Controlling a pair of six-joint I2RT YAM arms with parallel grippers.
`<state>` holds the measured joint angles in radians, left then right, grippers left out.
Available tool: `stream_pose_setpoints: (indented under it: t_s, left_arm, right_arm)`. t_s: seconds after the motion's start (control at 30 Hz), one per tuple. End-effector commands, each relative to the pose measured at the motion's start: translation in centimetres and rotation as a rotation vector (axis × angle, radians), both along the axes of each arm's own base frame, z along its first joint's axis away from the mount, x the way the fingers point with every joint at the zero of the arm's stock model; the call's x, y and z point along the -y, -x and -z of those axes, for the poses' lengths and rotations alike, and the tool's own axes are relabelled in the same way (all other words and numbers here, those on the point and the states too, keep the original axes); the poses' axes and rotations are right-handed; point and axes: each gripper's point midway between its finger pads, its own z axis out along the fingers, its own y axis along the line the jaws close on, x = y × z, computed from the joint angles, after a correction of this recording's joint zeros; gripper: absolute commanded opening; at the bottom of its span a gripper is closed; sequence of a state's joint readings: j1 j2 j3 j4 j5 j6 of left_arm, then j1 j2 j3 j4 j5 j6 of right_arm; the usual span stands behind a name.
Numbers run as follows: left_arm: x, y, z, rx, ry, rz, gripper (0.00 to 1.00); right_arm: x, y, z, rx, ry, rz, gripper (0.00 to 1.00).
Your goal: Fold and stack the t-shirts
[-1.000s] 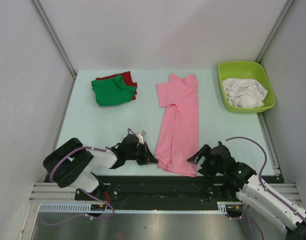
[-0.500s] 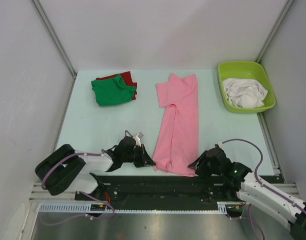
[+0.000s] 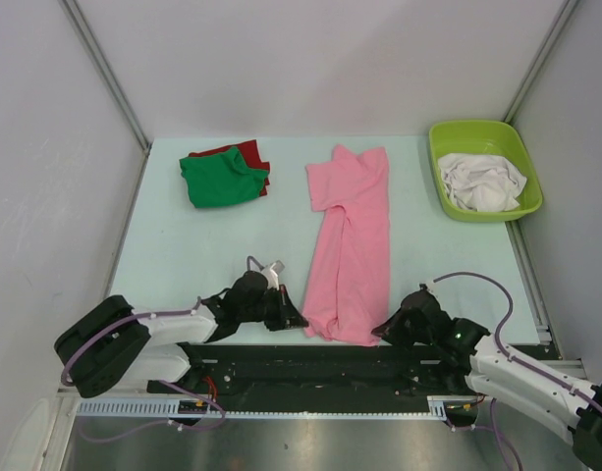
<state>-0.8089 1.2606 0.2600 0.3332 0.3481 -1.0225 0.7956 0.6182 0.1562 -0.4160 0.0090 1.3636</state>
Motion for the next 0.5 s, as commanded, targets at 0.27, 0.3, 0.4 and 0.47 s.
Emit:
stream_pose_setpoints:
  t_s: [0.27,0.3,0.4,0.47]
  left_arm:
    - [1.9,-1.6,-7.3,0.169,0.042,-0.015,0.00]
    - [2.0,-2.0,-7.9,0.182,0.049,-0.014,0.00]
    - [2.2,-4.0,-9.5,0.205,0.069,-0.036,0.00]
    - [2.4,-5.6,-10.2,0.214,0.064,-0.056,0.00]
  right_arm:
    - [0.9,-3.9,-9.7,0.294,0.114,0.009,0.00]
    - [1.0,-4.2,-10.0,0.303,0.141,-0.001,0.00]
    - [1.2,-6.0,-11.7,0.343,0.152,0.038,0.00]
    - [2.0,-7.4,-12.0,0.355,0.163,0.072,0.00]
